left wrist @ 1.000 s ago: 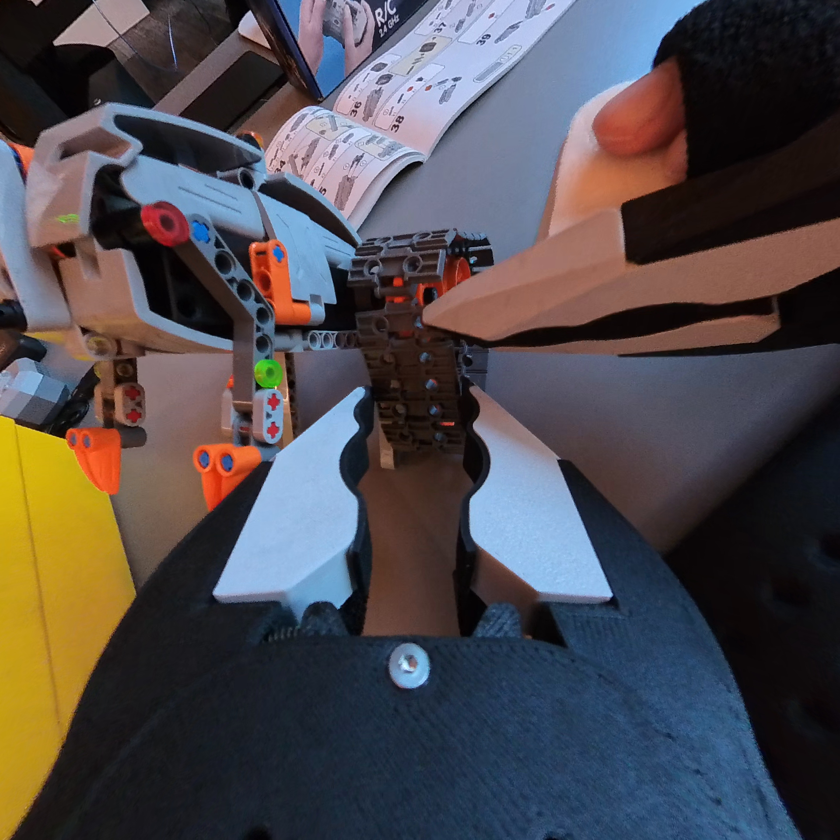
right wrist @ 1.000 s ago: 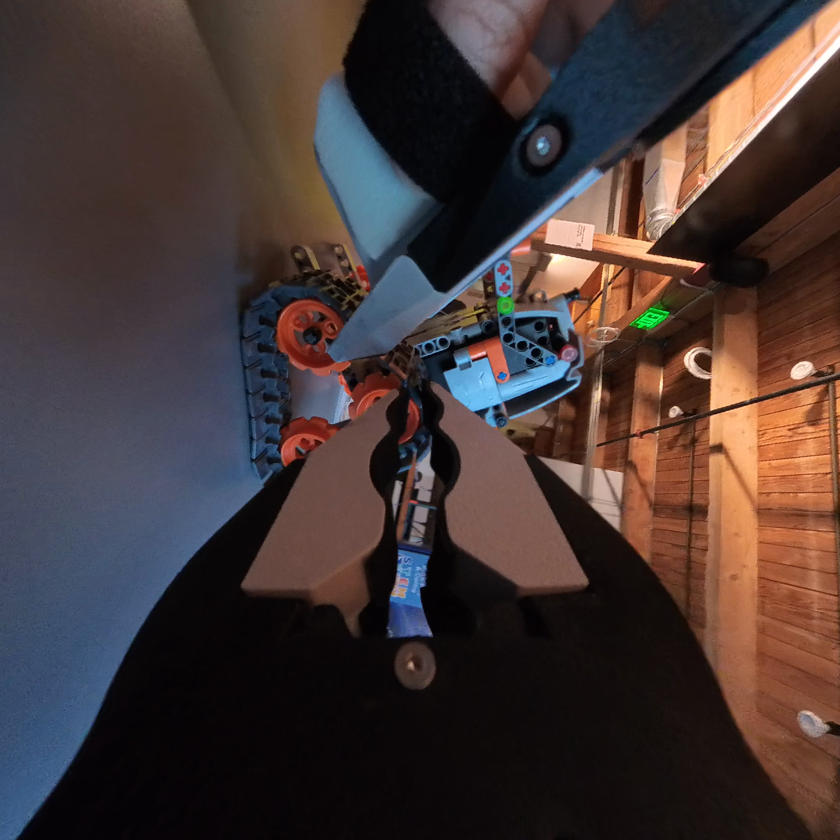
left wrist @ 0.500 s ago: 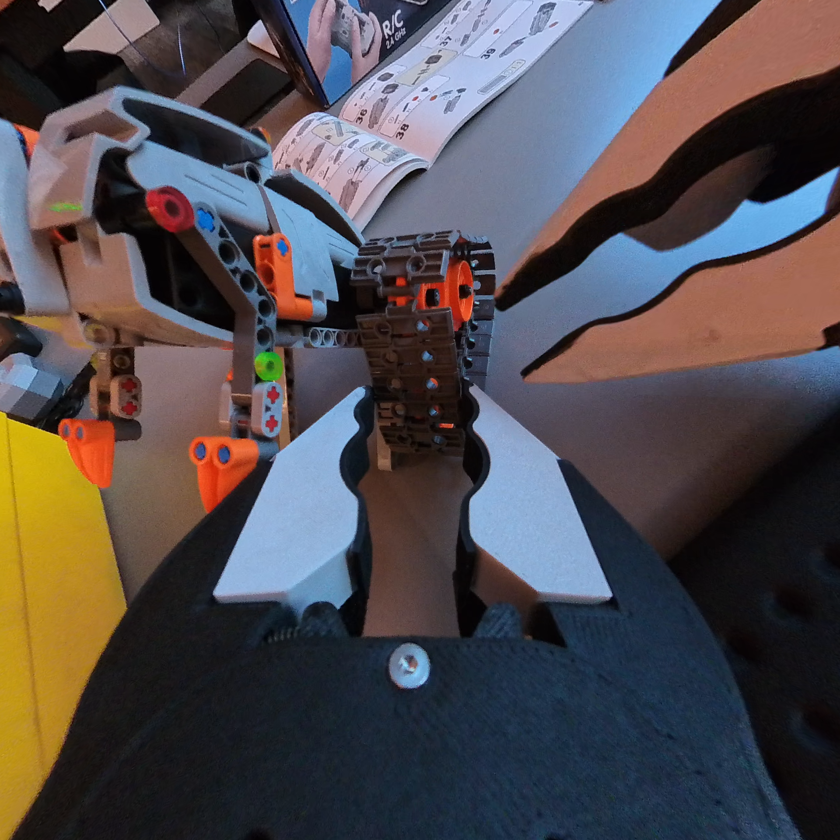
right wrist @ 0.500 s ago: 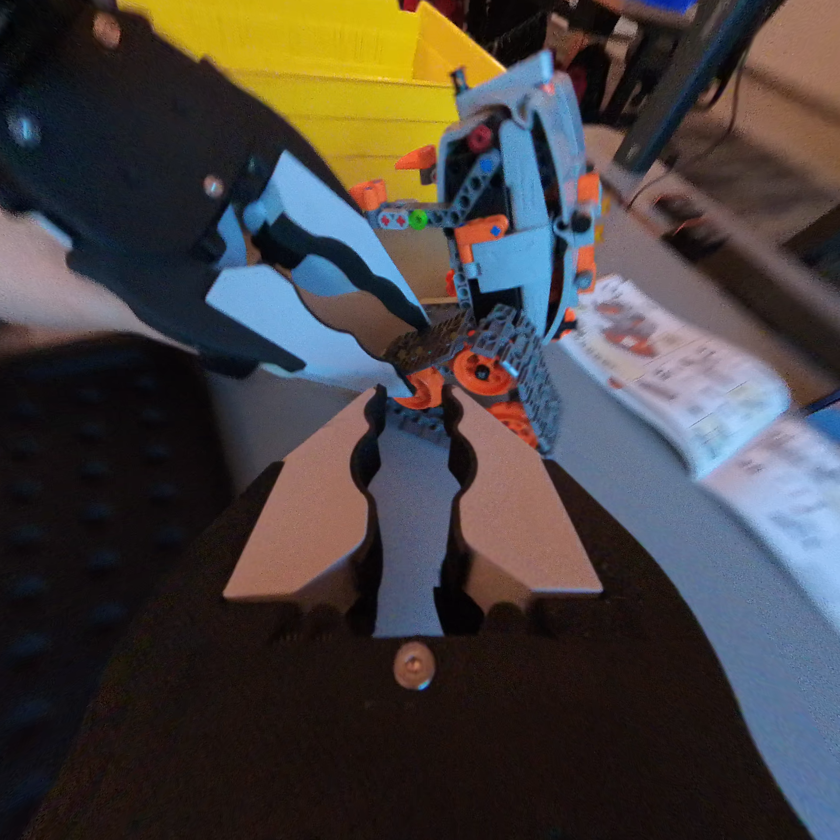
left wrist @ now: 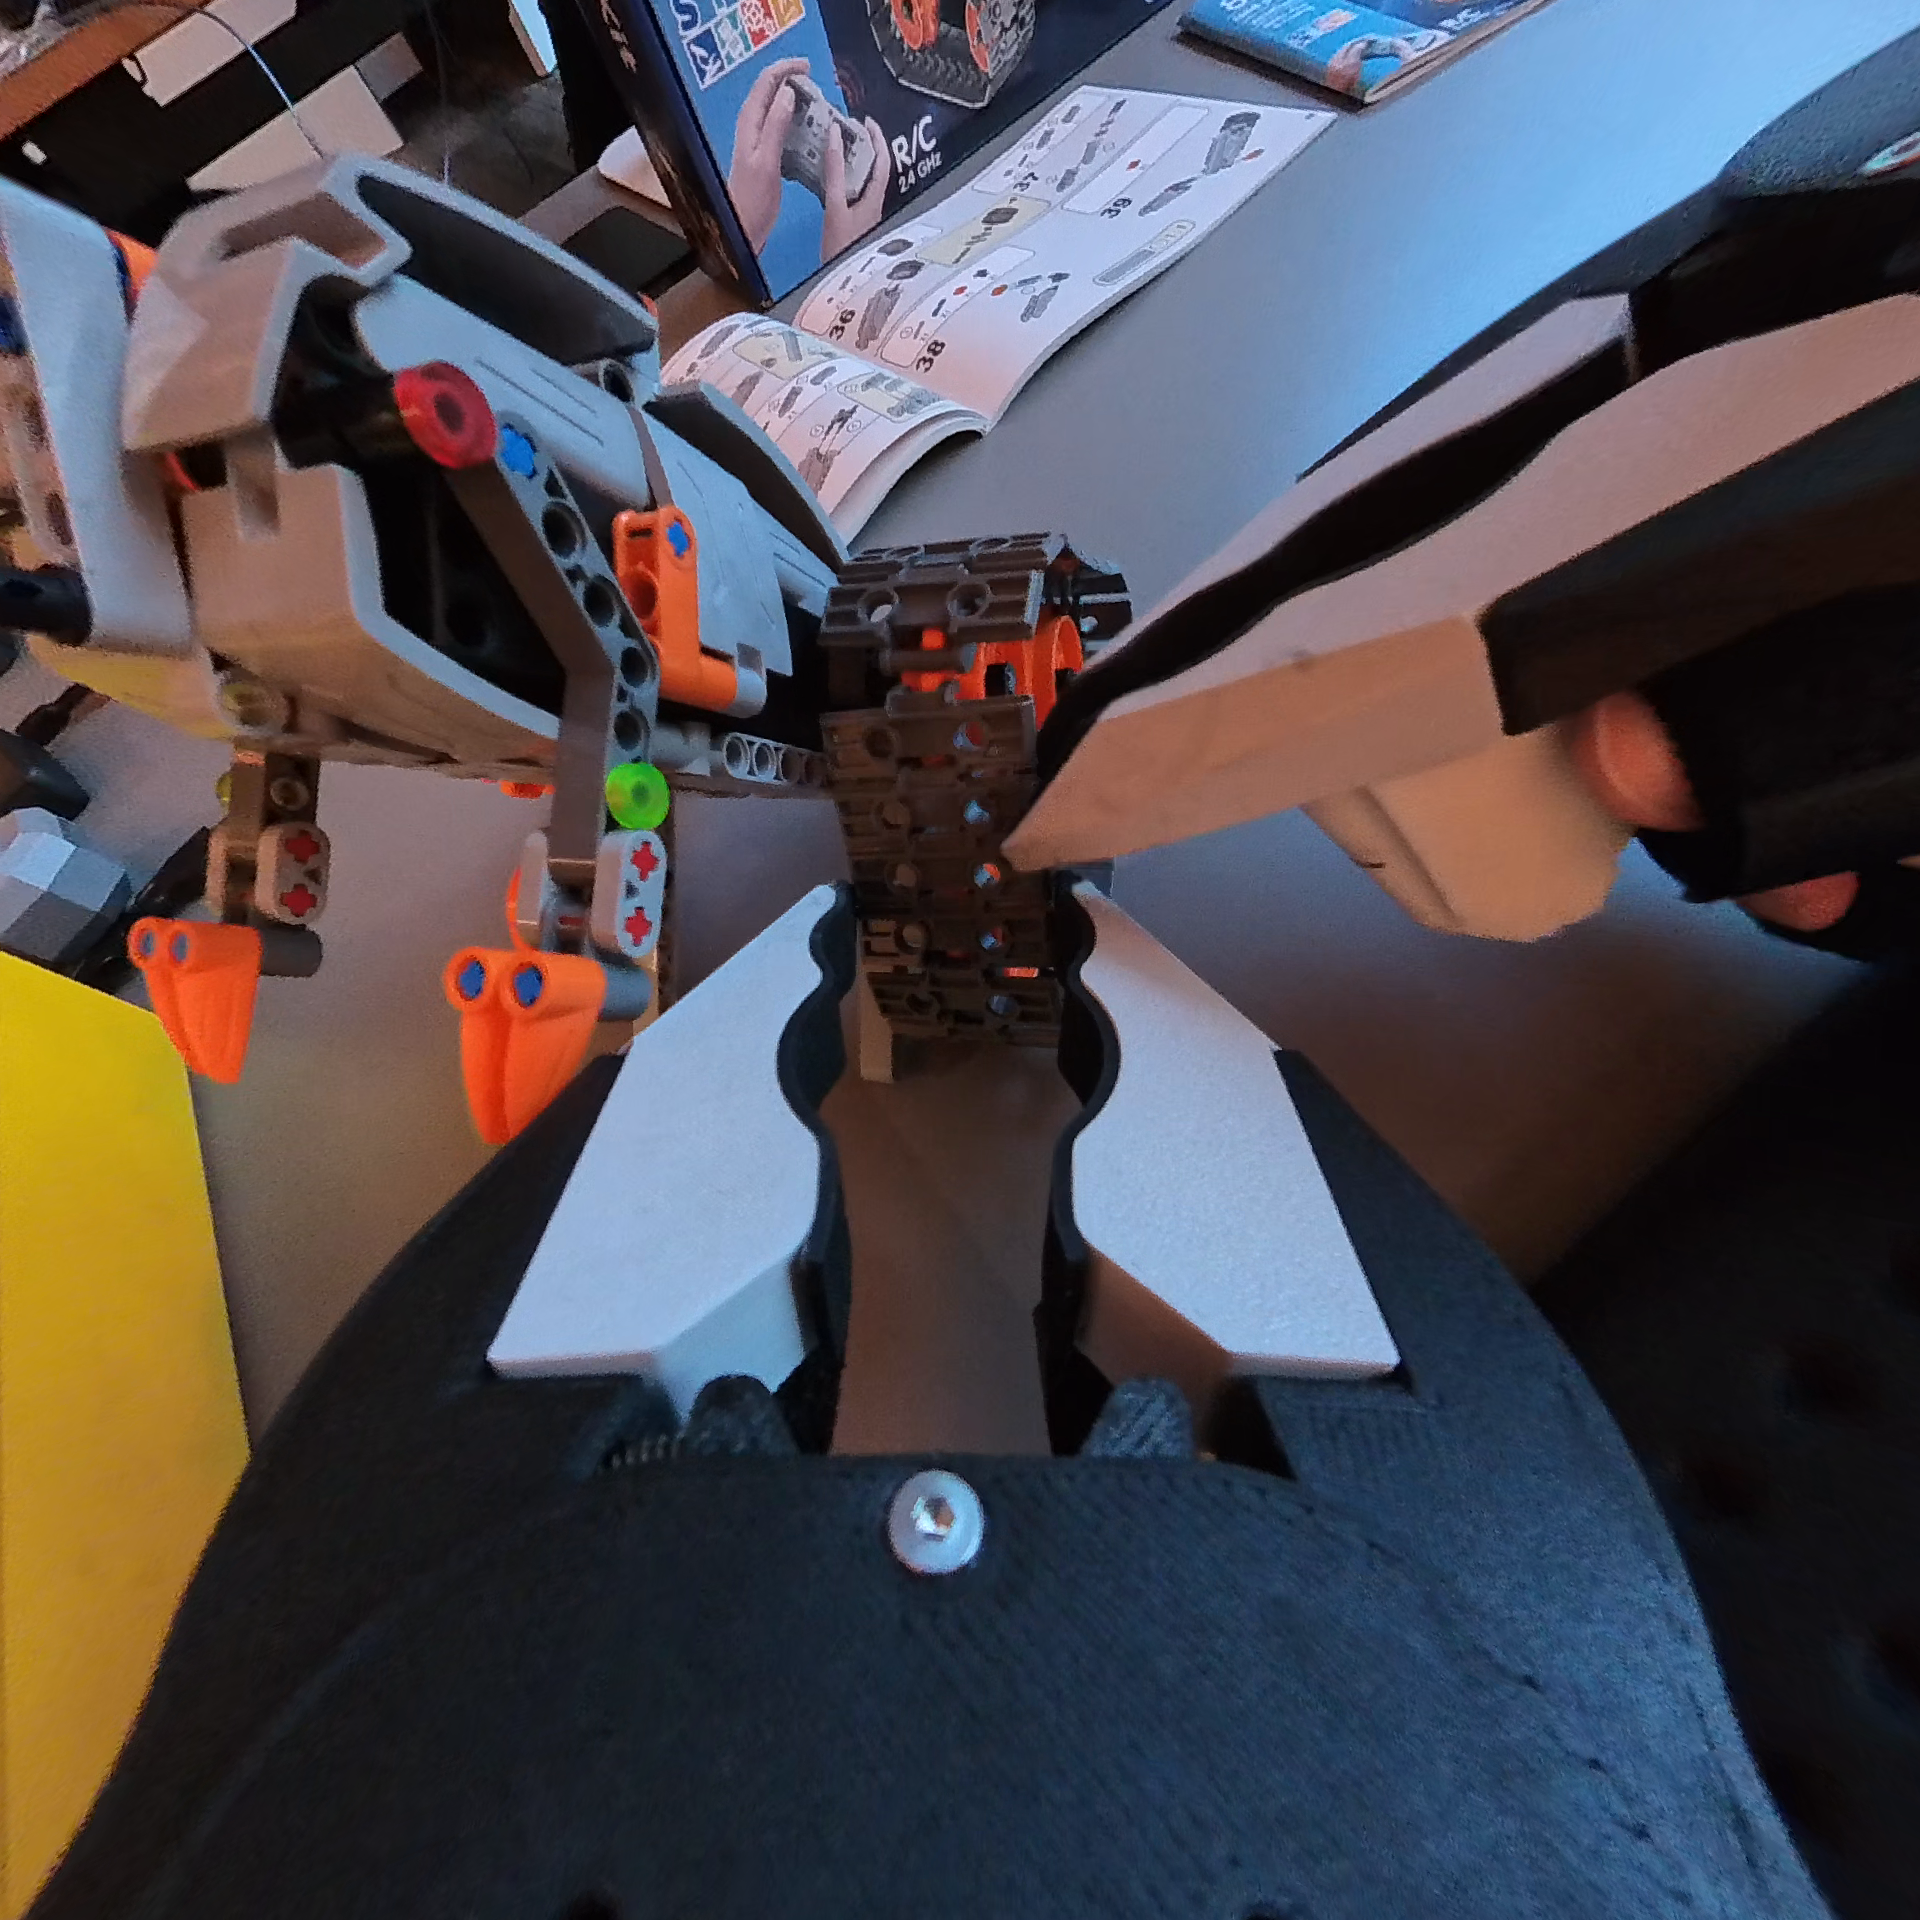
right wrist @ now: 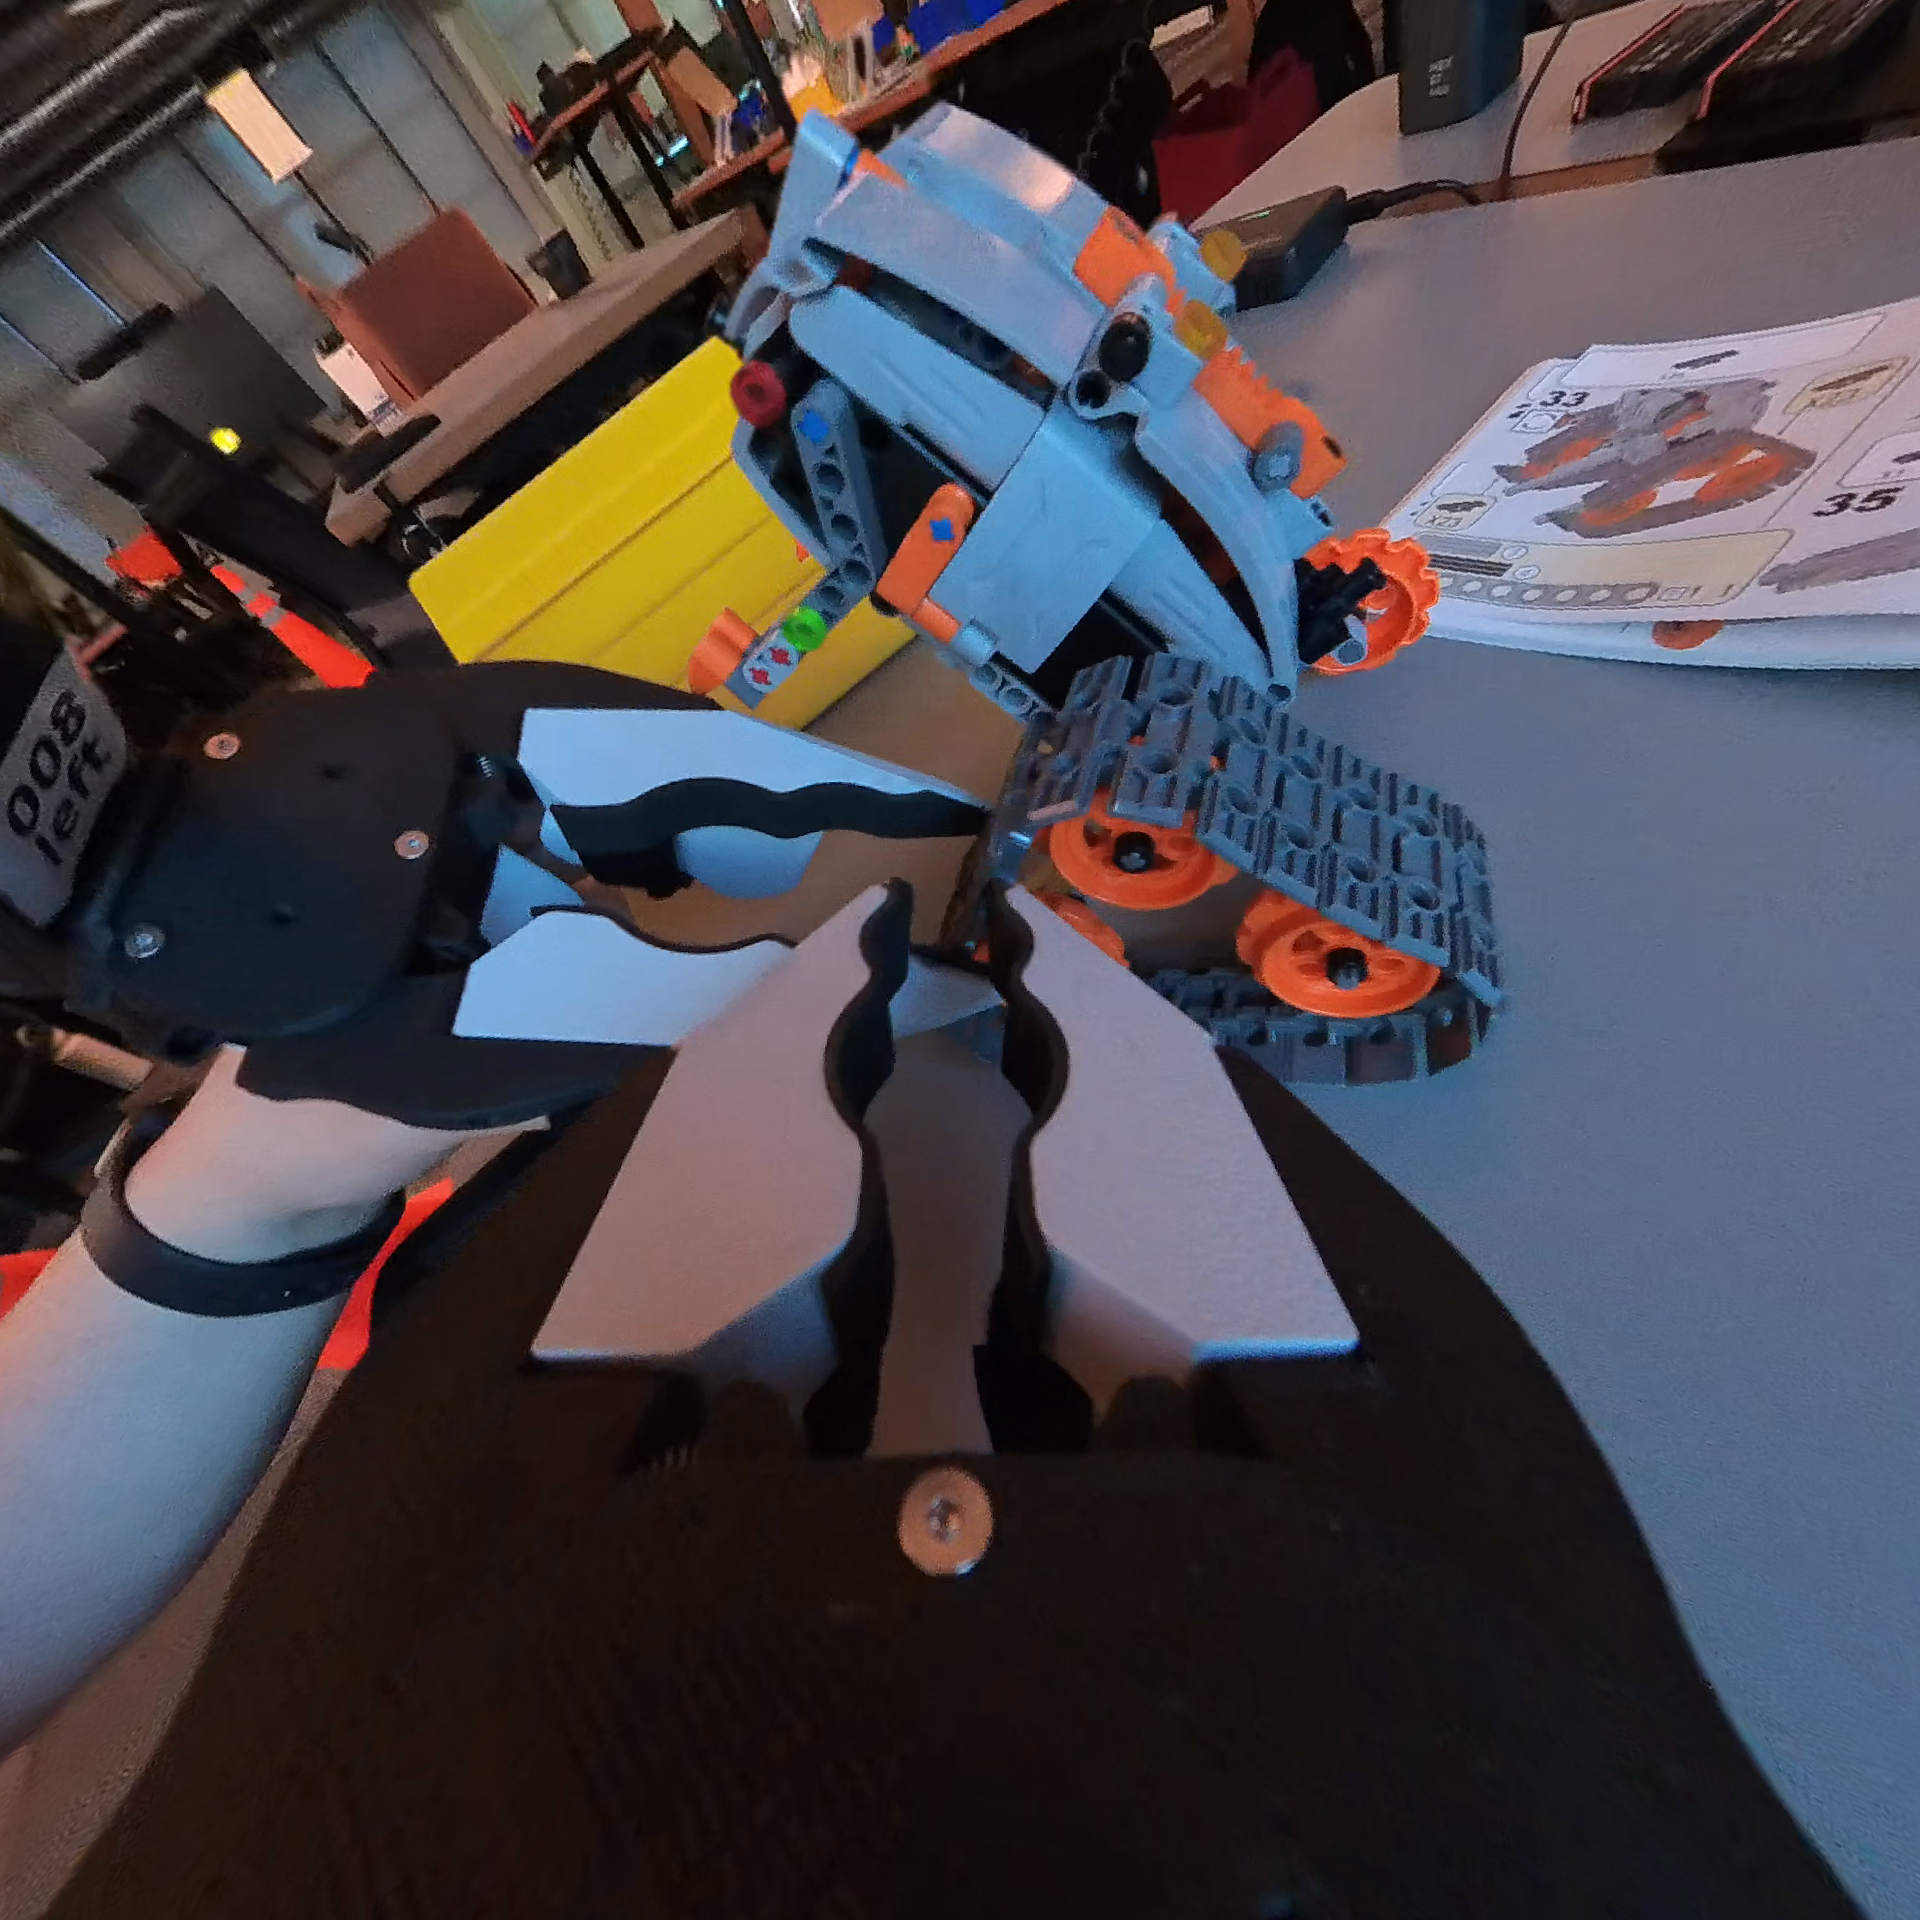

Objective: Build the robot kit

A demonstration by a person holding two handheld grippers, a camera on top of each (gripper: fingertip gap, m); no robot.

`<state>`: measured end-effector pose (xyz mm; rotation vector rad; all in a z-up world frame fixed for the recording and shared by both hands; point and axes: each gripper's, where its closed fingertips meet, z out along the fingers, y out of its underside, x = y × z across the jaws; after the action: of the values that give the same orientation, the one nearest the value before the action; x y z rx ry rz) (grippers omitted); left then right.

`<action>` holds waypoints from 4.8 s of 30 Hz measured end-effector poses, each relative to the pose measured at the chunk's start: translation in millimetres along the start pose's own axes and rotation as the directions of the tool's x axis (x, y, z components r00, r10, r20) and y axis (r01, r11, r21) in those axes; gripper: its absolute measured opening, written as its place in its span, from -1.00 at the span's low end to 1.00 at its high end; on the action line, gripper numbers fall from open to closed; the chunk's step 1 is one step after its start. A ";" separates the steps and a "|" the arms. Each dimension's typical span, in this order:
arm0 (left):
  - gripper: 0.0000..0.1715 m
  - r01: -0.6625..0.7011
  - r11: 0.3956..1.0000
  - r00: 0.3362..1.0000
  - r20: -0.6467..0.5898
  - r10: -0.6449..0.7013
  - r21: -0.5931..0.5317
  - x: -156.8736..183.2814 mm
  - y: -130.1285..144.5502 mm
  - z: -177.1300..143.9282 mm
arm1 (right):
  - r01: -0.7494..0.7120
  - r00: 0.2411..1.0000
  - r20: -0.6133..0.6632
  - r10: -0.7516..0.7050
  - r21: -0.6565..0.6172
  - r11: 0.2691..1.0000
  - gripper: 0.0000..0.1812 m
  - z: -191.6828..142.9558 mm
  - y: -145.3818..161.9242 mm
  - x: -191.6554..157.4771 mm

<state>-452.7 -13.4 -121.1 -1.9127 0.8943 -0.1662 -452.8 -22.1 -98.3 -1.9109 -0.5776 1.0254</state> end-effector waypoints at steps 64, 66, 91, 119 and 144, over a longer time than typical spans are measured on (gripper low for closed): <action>-0.38 -0.920 0.372 0.306 -0.825 0.476 -0.126 8.7 -53.5 19.5 | 0.012 0.996 -0.091 -0.001 0.117 0.993 -0.99 -23.1 -16.3 31.1; -0.39 -0.924 0.360 0.305 -0.812 0.498 -0.126 7.3 -54.6 22.1 | 0.009 0.995 -0.096 0.003 0.121 0.993 -0.99 -23.3 -17.3 33.4; -0.42 -0.972 0.212 0.212 -0.745 0.632 -0.097 5.7 -51.0 28.3 | -0.134 0.988 -0.053 0.145 0.174 0.976 -0.99 -26.4 -21.9 47.9; -0.47 -0.933 0.278 0.319 -0.880 0.352 -0.227 6.8 -61.9 29.0 | -0.279 0.959 0.020 0.281 0.207 0.938 -0.99 -25.7 -23.9 53.5; -0.68 -0.903 0.294 0.399 -0.866 0.300 -0.314 -1.5 -90.2 52.6 | -0.239 0.969 -0.011 0.246 0.206 0.949 -0.99 -24.3 -26.2 56.4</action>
<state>-382.9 48.0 -73.5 -1.9833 2.6444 0.1009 -401.3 20.1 -93.2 -1.8435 -0.2079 1.1548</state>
